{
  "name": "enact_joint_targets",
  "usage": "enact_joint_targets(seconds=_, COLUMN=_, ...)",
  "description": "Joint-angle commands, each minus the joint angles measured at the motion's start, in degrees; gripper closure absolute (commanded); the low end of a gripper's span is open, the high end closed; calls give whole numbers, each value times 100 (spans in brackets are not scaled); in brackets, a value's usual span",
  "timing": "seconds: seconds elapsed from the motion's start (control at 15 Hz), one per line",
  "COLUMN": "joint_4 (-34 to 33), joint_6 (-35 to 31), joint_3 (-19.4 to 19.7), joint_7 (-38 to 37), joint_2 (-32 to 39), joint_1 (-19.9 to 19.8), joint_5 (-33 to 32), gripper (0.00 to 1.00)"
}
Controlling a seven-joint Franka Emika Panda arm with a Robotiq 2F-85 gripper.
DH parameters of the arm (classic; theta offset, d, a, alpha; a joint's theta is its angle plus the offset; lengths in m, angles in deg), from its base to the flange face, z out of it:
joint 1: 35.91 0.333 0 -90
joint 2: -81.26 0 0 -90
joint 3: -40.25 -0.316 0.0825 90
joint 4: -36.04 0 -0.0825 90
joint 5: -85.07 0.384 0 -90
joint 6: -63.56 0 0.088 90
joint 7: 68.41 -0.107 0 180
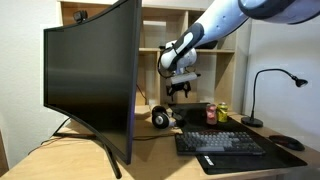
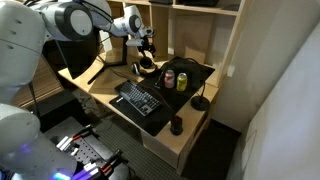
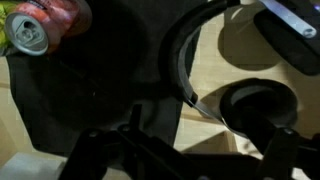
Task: Remove the headsets from the back of the monitor
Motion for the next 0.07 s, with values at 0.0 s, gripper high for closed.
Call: enact_joint_targets(seconds=0.0, joint_4=39, joint_6=-43, joint_3=-91, joint_7=68, joint_2=-182, joint_1=-17, joint_5=-33, gripper=0)
